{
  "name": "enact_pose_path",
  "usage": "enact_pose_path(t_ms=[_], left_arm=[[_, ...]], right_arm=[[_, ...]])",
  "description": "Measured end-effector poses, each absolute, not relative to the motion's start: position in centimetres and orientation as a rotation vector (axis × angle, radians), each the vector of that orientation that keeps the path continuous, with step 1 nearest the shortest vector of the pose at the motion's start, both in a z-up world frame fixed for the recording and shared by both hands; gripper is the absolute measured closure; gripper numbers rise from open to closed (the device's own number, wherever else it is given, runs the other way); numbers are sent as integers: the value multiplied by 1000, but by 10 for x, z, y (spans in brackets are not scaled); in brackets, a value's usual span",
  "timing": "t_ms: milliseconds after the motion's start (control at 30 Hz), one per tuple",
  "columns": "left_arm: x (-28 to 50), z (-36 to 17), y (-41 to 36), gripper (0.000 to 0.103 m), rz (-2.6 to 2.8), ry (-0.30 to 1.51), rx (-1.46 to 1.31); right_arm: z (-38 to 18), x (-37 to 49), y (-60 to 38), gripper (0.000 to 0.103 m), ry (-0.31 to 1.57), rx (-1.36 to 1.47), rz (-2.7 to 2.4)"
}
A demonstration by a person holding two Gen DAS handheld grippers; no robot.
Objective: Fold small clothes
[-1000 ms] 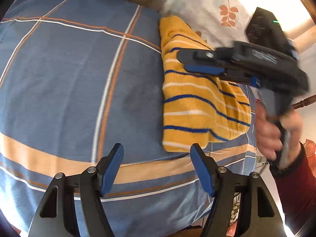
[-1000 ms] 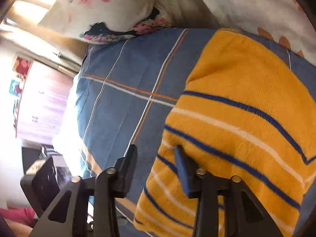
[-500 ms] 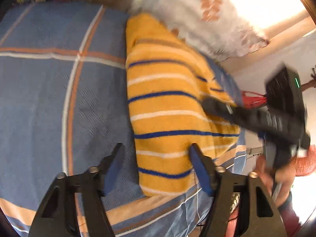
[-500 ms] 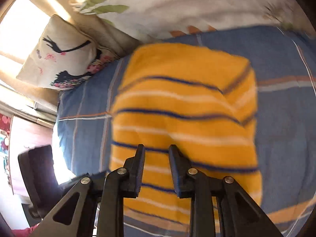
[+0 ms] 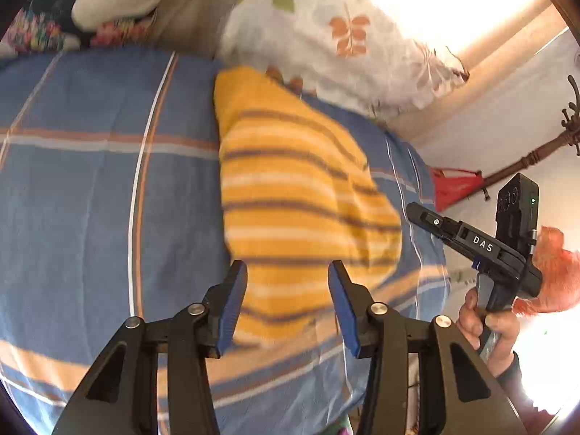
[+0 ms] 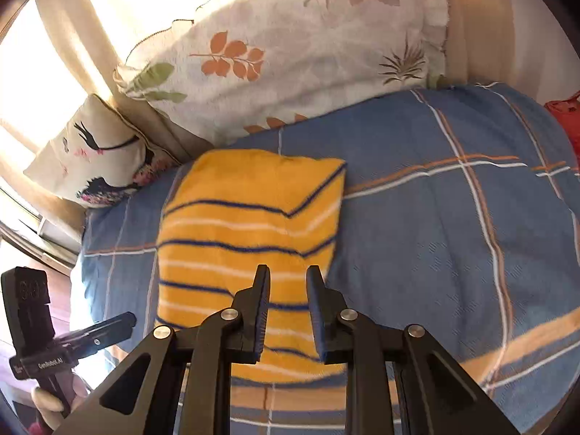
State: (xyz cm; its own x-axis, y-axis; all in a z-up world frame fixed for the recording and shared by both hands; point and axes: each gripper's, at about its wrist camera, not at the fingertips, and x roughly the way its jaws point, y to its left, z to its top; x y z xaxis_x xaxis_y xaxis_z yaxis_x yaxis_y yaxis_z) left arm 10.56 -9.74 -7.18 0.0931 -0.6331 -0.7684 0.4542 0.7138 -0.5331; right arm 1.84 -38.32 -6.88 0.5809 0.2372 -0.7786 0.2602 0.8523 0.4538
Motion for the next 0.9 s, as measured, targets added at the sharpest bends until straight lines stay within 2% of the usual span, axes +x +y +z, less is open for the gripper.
enact_pose_path(t_ms=[67, 133, 167, 200, 267, 367, 433, 467, 500, 567, 600, 733, 900], left_arm=[[116, -71, -119, 53, -771, 1186, -132], [125, -82, -136, 52, -712, 1203, -63], [125, -91, -139, 51, -662, 1239, -15], [123, -99, -136, 44, -643, 1276, -14], [117, -107, -133, 33, -630, 1309, -55], [105, -112, -115, 31, -623, 1326, -122], [95, -105, -107, 31, -601, 1297, -105], [89, -101, -104, 31, -591, 1278, -87], [84, -100, -103, 31, -579, 1266, -71], [74, -108, -98, 31, -546, 1287, -74], [70, -116, -93, 31, -539, 1319, -94], [55, -114, -83, 33, -534, 1308, -87], [30, -89, -61, 33, -522, 1240, -85]], right_arm=[[-86, 44, -381, 81, 998, 659, 114], [-121, 63, -374, 81, 1121, 739, 222], [-135, 64, -376, 91, 1151, 719, 201], [-136, 59, -378, 102, 1139, 694, 197], [-131, 47, -385, 103, 1128, 636, 189], [-116, 36, -386, 102, 1159, 517, 108], [-103, 28, -388, 98, 1121, 515, 98], [-96, 24, -386, 91, 1096, 515, 98], [-90, 21, -383, 74, 1069, 519, 109], [-90, 12, -375, 57, 1038, 564, 175], [-96, 9, -370, 55, 1050, 573, 207], [-138, 7, -355, 55, 1184, 409, 85], [-130, -31, -382, 54, 1088, 536, 48]])
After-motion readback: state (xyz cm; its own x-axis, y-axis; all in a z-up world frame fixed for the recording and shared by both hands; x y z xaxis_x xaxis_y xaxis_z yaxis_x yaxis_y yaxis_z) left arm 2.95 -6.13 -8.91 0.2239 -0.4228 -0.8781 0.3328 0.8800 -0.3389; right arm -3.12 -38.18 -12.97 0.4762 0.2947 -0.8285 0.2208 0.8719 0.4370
